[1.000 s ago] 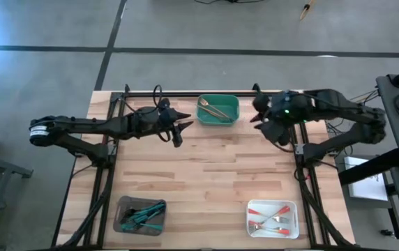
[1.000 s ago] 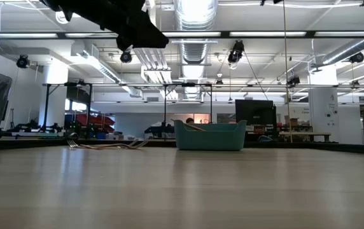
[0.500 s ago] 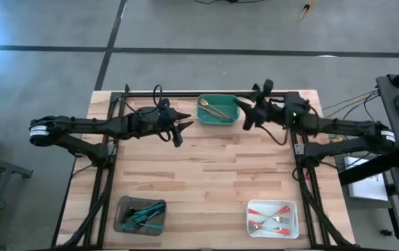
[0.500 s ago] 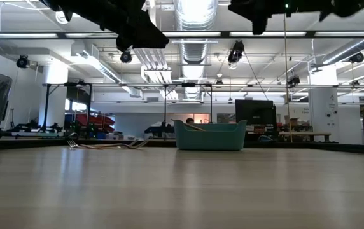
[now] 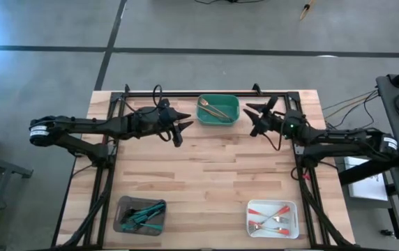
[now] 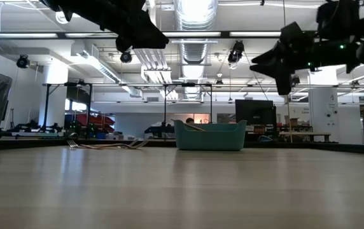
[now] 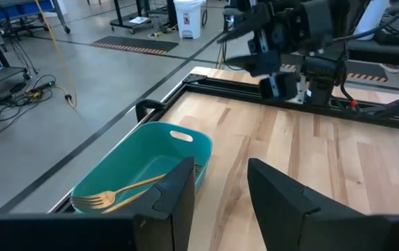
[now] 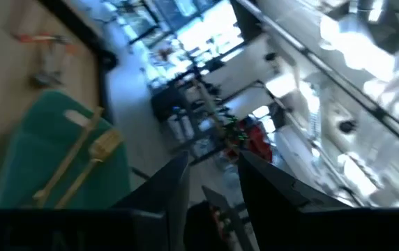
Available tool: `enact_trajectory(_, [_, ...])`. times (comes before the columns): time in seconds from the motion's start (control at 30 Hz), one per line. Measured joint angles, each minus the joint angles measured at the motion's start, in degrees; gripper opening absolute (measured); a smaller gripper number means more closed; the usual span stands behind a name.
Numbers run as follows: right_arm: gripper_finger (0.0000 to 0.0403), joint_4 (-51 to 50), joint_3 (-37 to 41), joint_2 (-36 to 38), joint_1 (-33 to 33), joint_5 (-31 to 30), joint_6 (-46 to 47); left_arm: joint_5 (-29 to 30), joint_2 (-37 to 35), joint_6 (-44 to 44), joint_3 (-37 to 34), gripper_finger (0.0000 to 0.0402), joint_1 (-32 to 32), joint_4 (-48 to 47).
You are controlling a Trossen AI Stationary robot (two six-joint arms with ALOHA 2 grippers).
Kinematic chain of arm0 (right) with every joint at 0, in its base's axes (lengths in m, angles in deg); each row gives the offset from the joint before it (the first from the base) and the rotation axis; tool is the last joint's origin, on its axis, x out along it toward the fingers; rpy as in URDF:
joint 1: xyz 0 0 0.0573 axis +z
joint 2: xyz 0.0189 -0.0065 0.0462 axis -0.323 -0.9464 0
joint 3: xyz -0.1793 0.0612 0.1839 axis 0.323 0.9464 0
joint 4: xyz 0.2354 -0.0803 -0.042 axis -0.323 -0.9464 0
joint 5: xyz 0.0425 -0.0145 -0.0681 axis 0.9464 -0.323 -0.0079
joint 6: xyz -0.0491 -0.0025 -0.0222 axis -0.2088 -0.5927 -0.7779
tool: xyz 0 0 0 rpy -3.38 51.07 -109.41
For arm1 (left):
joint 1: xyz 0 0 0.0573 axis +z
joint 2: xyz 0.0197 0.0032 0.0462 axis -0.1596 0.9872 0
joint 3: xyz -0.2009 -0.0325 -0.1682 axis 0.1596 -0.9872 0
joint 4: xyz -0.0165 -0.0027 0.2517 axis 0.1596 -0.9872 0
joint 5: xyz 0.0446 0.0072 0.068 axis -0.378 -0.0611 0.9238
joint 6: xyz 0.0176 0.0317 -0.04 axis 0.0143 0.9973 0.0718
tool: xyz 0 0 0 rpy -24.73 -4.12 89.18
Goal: Sort silverware by color (type)
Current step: Put the orange fork into the white bin
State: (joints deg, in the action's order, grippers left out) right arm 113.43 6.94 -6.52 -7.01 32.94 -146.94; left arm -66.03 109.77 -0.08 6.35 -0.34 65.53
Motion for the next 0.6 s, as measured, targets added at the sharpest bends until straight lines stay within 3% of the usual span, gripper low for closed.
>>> enact_trajectory(0.13, [0.0116, 5.1, 3.7, 1.8, -2.3, -0.1, 0.0, 0.0, 0.0, -0.2, 0.0, 0.0116, 0.0, 0.0])
enact_trajectory(0.6, [0.0116, 5.6, 11.6, 9.2, -5.8, 0.0, 0.0, 0.0, 1.9, -4.0, 0.0, 0.0116, 0.0, 0.1])
